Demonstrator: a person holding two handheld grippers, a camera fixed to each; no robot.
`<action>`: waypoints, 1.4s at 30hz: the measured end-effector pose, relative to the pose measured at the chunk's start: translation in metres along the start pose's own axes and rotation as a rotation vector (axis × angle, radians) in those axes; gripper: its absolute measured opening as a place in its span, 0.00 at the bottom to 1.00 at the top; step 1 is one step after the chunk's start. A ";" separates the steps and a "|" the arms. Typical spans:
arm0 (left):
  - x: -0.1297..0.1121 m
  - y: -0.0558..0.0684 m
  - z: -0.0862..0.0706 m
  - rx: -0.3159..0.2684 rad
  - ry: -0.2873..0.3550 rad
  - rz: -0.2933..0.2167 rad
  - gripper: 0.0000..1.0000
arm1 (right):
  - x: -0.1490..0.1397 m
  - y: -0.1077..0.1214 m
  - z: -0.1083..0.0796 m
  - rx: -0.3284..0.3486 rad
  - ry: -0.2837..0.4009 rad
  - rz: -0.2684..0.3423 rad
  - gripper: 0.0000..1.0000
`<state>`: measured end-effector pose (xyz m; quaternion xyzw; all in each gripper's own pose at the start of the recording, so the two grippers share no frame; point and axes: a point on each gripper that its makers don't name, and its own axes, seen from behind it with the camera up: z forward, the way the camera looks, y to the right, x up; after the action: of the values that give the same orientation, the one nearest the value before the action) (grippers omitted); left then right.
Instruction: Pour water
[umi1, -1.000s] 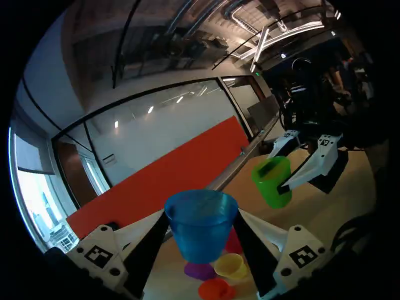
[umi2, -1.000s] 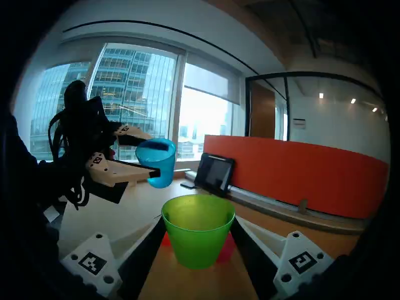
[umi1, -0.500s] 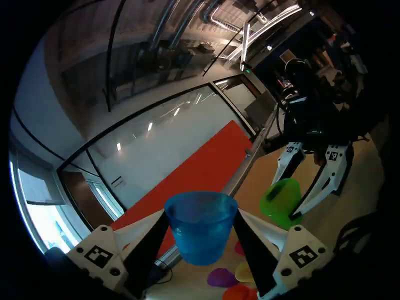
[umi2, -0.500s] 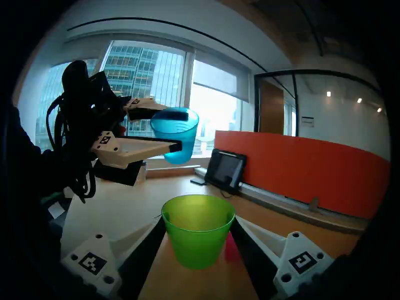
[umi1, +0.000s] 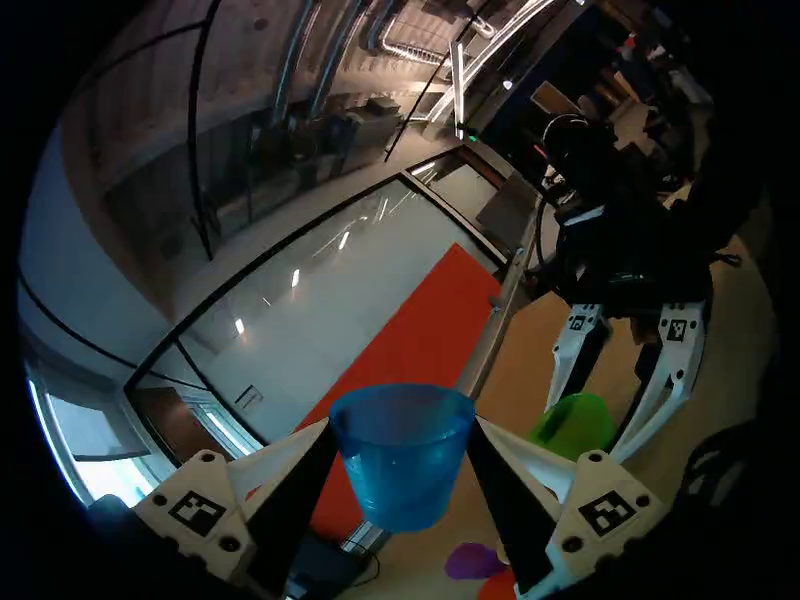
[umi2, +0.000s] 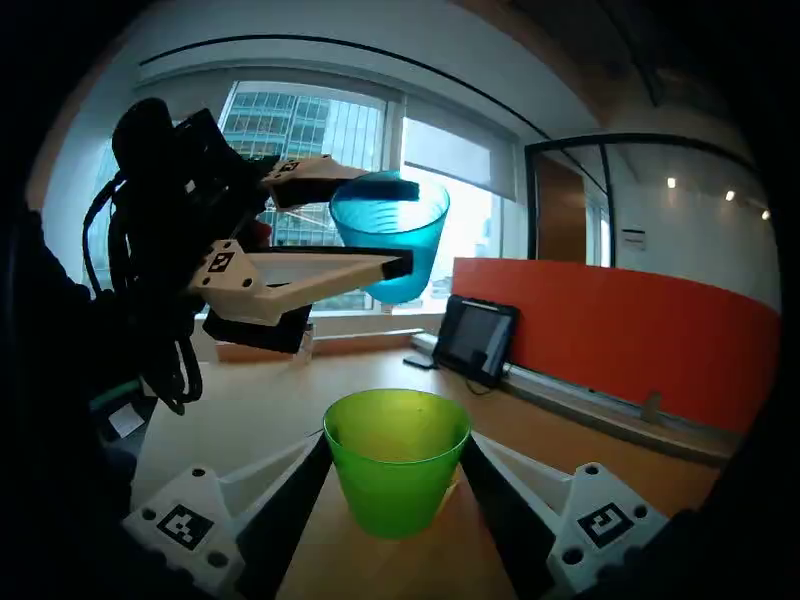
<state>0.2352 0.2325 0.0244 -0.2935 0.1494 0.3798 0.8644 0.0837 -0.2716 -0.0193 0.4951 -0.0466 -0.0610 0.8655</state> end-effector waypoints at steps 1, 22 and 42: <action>0.001 -0.001 0.001 0.001 0.001 0.010 0.86 | 0.000 -0.001 0.001 0.003 0.000 0.000 0.91; 0.019 -0.013 0.011 0.038 0.028 0.218 0.86 | 0.005 -0.009 0.004 0.022 0.013 -0.001 0.90; 0.033 -0.018 0.013 0.055 0.038 0.337 0.86 | 0.007 -0.002 -0.003 0.012 0.023 -0.001 0.89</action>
<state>0.2706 0.2498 0.0263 -0.2475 0.2232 0.5096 0.7933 0.0913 -0.2716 -0.0223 0.5008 -0.0366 -0.0556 0.8630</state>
